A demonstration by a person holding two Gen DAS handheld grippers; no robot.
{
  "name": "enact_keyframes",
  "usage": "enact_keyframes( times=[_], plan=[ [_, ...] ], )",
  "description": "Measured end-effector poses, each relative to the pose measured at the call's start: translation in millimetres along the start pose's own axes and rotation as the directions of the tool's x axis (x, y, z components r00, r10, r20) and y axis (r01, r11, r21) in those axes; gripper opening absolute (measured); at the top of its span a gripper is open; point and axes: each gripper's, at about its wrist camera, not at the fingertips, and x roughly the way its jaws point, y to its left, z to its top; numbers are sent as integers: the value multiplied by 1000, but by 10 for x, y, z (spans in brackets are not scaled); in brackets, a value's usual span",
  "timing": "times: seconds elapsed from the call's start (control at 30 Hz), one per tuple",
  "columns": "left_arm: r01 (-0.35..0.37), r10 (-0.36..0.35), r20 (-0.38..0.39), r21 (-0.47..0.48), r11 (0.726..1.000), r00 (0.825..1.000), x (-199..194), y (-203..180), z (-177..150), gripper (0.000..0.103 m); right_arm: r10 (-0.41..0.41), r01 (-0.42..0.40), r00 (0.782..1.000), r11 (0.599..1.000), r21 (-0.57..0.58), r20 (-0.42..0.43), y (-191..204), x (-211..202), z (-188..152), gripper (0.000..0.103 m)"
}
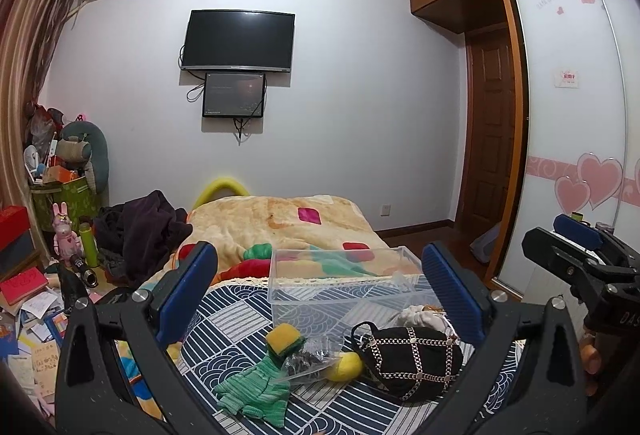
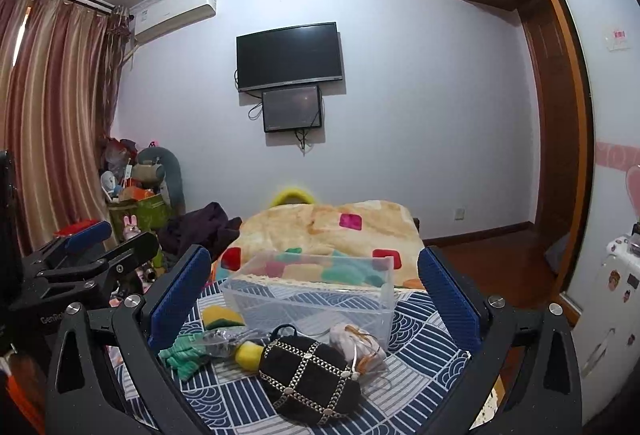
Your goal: Organize soft objects
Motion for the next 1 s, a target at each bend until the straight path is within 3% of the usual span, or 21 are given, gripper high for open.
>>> enact_keyframes(
  times=[1.0],
  plan=[
    [8, -8, 5, 1, 1000, 1000, -31, -33, 28, 103, 13, -13, 1000, 1000, -3, -6, 11, 12, -18, 103]
  ],
)
